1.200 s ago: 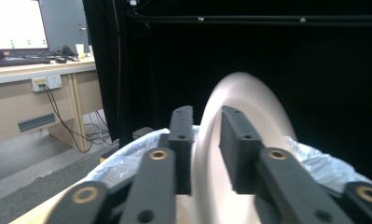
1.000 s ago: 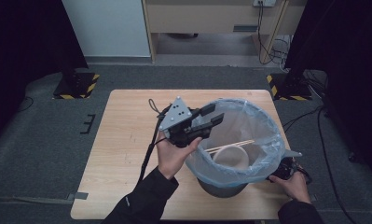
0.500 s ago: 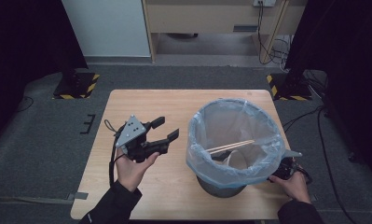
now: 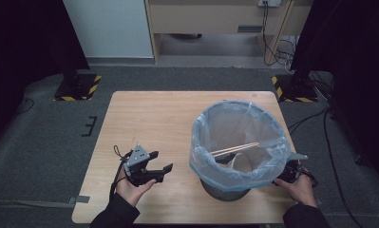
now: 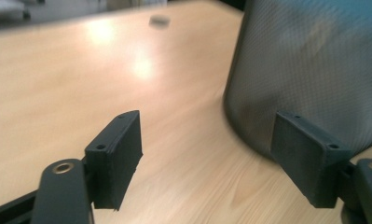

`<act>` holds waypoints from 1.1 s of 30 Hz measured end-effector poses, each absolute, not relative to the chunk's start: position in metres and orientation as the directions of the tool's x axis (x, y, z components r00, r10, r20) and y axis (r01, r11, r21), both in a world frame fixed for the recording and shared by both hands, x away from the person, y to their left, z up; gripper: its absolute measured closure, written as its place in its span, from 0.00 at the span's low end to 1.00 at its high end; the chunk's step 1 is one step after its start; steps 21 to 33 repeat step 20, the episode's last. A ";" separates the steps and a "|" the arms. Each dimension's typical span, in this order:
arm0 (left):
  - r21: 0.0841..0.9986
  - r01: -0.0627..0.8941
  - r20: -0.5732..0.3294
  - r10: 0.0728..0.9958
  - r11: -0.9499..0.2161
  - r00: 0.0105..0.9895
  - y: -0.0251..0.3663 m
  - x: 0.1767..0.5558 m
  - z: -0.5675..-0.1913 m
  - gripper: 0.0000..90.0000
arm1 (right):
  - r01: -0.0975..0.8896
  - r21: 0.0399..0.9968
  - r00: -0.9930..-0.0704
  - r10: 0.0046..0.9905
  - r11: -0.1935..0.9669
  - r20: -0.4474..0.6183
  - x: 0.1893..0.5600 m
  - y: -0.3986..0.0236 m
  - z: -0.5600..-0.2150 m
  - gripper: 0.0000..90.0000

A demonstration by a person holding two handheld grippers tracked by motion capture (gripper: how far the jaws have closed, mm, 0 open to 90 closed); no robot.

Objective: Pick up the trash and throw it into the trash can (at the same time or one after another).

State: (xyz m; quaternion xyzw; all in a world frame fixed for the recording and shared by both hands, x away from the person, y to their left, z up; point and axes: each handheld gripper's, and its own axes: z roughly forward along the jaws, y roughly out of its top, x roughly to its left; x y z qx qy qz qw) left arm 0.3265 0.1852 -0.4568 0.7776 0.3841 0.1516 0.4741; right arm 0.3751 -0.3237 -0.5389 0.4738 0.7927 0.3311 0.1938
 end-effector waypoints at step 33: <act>0.683 0.670 -0.045 0.898 -0.291 0.437 0.266 0.346 -0.504 0.17 | 0.626 0.710 -0.466 0.885 0.322 0.009 0.372 -0.324 -0.539 0.02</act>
